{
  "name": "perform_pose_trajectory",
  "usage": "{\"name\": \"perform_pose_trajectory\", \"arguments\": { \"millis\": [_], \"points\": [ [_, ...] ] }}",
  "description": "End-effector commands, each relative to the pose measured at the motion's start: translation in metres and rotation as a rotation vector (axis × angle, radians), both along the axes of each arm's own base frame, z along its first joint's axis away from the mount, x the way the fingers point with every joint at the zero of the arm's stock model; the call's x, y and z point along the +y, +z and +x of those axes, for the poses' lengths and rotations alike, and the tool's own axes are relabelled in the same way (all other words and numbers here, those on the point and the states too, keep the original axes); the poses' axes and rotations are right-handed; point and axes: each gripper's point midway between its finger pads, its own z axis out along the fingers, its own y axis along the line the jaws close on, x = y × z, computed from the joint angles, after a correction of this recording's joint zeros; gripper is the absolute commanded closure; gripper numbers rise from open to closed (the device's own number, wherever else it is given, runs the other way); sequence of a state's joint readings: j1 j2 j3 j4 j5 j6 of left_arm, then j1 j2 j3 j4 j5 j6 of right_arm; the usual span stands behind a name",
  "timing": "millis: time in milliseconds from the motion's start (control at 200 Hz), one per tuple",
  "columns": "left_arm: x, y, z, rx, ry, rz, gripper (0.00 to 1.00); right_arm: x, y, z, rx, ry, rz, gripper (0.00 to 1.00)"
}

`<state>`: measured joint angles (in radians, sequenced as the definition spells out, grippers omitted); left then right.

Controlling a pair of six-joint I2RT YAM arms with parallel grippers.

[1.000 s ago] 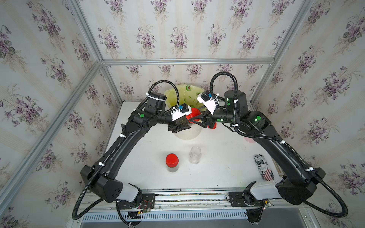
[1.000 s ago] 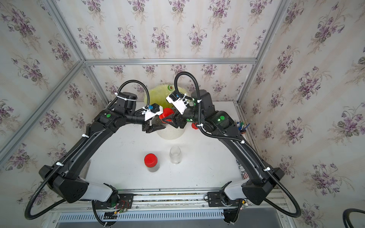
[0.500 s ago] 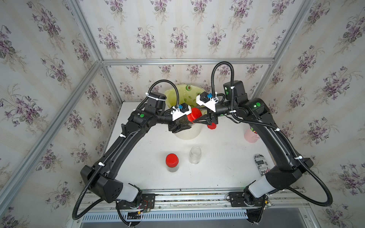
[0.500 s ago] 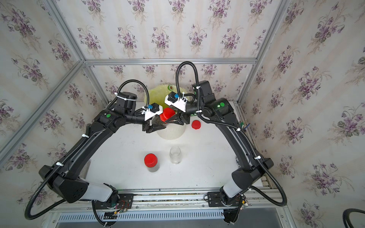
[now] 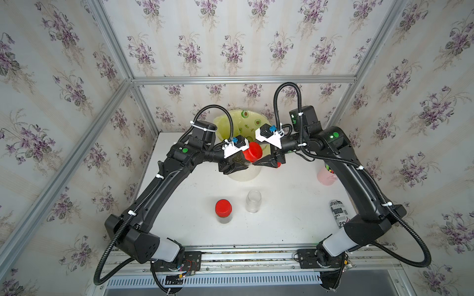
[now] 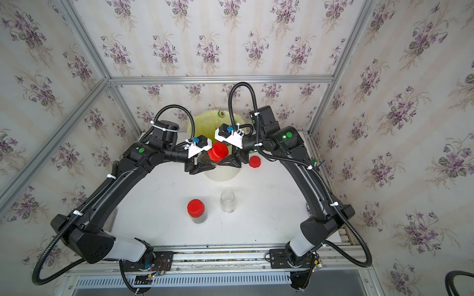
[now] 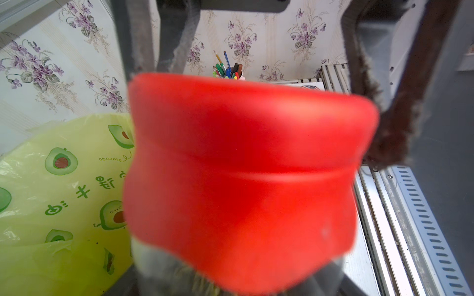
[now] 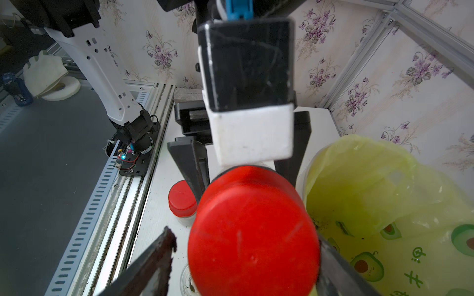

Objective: Empty moldy tea leaves from jars
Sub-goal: Unscrew the lid from the jar.

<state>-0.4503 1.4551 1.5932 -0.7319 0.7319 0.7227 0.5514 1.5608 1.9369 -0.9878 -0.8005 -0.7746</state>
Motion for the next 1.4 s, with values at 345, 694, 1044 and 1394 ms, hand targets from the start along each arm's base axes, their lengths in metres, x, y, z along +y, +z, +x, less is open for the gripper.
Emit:
{"name": "perform_pose_trajectory", "arguments": {
  "millis": [345, 694, 1044, 1394],
  "points": [
    [-0.001, 0.006, 0.004, -0.034, 0.002, -0.012, 0.26, -0.017, 0.036, -0.015, 0.032, -0.194, 0.230, 0.00],
    [0.000, 0.007, 0.009, -0.062, 0.014, 0.006, 0.26, -0.024, 0.051, -0.010, 0.234, -0.500, 0.352, 0.01],
    [0.001, 0.009, 0.007, -0.065, 0.011, 0.000, 0.26, -0.010, 0.015, -0.004, 0.414, -0.599, 0.309, 0.05],
    [0.000, 0.010, 0.007, -0.065, 0.009, -0.002, 0.26, -0.001, 0.009, 0.006, 0.433, -0.632, 0.315, 0.07]
  ]
}}
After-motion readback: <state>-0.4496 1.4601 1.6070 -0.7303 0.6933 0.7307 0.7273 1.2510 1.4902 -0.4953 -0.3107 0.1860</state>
